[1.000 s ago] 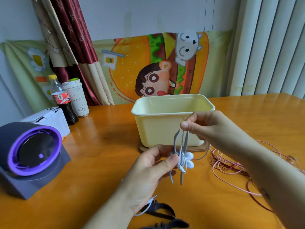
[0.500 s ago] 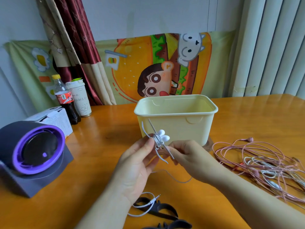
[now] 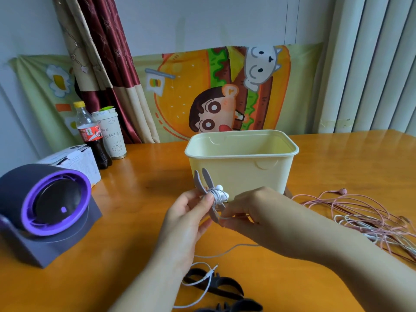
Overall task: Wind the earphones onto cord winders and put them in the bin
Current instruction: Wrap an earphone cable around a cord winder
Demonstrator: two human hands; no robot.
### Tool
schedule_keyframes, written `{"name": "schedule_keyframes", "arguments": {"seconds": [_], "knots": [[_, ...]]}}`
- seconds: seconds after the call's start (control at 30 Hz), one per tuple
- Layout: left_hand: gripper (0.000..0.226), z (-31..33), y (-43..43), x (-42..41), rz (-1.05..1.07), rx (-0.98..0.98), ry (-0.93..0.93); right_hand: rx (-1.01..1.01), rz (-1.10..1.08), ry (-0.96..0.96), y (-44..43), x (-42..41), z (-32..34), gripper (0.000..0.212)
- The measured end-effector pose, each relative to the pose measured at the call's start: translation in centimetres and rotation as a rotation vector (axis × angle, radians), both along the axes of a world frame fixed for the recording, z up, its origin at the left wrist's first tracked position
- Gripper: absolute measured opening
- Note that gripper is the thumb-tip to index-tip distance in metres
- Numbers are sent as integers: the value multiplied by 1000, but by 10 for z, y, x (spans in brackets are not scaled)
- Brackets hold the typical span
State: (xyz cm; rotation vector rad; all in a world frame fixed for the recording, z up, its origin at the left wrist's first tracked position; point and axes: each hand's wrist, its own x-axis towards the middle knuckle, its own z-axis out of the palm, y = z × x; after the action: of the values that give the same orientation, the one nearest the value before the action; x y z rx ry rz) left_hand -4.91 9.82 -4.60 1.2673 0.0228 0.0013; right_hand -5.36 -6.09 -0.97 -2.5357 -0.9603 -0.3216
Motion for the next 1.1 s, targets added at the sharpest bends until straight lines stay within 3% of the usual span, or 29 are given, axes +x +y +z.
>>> {"name": "schedule_keyframes", "arguments": {"seconds": [0.1,0.23,0.4,0.5,0.63,0.77,0.87,1.0,1.1], "knots": [[23,-2,-4,-3,-40,80,-49,41,2,3,-2,-3,11,27],[39,-4,-4,-5,-153,176,-84,236,-150,134,-20,-2,31,24],[40,-2,-6,-8,-229,138,-114,1027,-42,879,-35,7,35,23],[24,-1,-6,-7,-243,112,-138,1143,44,1018,-33,11,31,18],[24,-1,-1,-6,-227,269,-233,1172,62,1018,-32,11,32,15],[33,3,2,-7,-199,474,-364,824,-82,618,-43,13,36,29],[34,7,2,-10,-227,506,-422,750,-117,436,-41,14,33,39],[30,8,2,-12,-290,443,-443,842,-57,476,-34,19,22,33],[25,7,0,-12,-417,242,-396,960,-55,604,-20,25,3,22]]}}
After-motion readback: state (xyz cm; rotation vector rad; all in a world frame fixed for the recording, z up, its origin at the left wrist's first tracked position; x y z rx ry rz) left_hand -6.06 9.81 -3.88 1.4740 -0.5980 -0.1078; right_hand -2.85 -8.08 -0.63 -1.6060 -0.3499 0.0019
